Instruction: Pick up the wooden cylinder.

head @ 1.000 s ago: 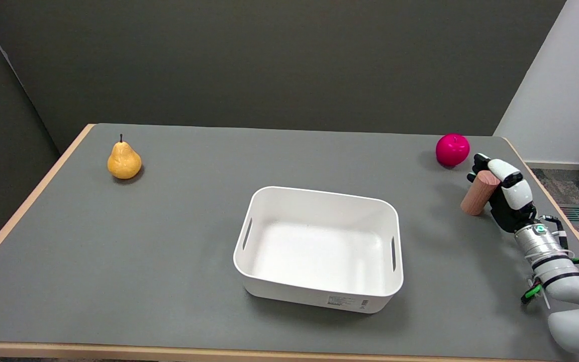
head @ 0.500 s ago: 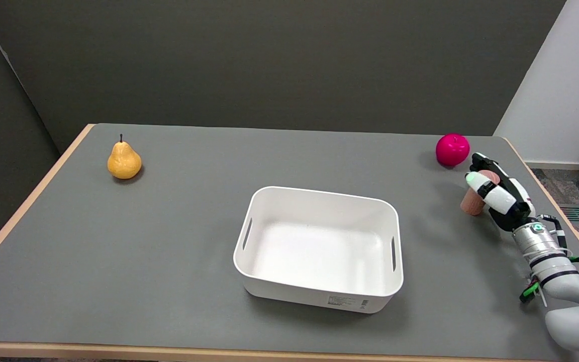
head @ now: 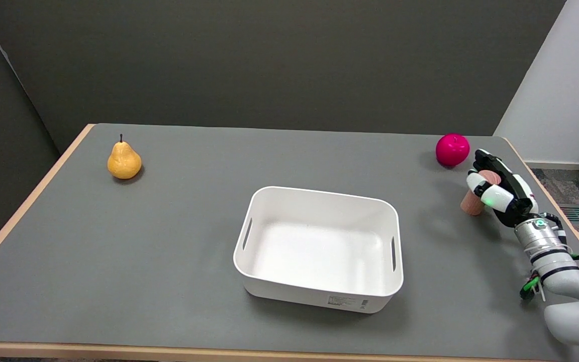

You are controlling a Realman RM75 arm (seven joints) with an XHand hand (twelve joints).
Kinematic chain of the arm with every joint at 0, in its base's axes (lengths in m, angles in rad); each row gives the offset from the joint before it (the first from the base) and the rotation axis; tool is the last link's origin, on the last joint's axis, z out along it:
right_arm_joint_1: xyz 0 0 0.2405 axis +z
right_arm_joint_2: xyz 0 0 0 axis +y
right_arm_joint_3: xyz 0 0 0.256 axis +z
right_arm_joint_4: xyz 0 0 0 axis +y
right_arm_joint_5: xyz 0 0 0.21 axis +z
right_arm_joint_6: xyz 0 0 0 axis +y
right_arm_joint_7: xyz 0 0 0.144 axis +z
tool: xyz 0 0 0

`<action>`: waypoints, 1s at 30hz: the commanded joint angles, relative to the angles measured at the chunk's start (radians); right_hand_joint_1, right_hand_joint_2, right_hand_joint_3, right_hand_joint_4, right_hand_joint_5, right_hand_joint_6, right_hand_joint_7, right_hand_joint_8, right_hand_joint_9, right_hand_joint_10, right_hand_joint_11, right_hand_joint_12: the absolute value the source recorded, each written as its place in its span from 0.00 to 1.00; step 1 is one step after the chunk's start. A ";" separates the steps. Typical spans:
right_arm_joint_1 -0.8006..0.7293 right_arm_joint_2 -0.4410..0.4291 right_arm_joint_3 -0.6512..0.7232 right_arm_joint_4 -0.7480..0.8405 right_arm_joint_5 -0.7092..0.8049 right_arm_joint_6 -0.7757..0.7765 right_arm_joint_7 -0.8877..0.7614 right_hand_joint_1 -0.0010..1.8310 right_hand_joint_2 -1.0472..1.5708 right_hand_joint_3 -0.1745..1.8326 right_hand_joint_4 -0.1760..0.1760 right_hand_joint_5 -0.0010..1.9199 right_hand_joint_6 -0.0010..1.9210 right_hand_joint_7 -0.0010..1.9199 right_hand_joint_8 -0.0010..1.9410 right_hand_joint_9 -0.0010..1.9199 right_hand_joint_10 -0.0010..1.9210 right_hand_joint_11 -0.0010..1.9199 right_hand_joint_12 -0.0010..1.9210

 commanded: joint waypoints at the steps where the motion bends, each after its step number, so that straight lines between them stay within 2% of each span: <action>1: 0.021 0.004 0.011 -0.003 -0.005 -0.044 -0.004 0.57 0.71 0.58 0.20 0.07 0.19 0.06 0.13 0.01 0.26 0.00 0.46; 4: 0.023 0.004 0.011 -0.003 -0.005 -0.057 -0.004 0.60 0.72 0.58 0.18 0.09 0.20 0.09 0.14 0.03 0.27 0.00 0.51; 17: 0.043 0.001 -0.008 -0.003 -0.007 -0.090 -0.005 0.59 0.72 0.59 0.18 0.10 0.22 0.10 0.14 0.04 0.28 0.00 0.51; 23: 0.047 0.001 -0.009 -0.002 -0.007 -0.098 -0.005 0.60 0.72 0.61 0.17 0.12 0.27 0.13 0.17 0.06 0.30 0.00 0.56; 24: 0.047 0.001 -0.009 -0.001 -0.007 -0.102 -0.005 0.62 0.74 0.59 0.19 0.15 0.37 0.20 0.22 0.12 0.35 0.05 0.63; 25: 0.047 0.001 -0.009 0.000 -0.007 -0.104 -0.005 0.63 0.74 0.58 0.20 0.16 0.40 0.22 0.25 0.14 0.37 0.07 0.66; 27: 0.050 0.001 -0.009 0.000 -0.007 -0.105 -0.005 0.62 0.77 0.53 0.28 0.17 0.53 0.27 0.34 0.21 0.47 0.14 0.74; 30: 0.053 0.000 -0.008 0.000 -0.007 -0.105 -0.005 0.63 0.78 0.53 0.35 0.20 0.60 0.29 0.42 0.24 0.51 0.17 0.78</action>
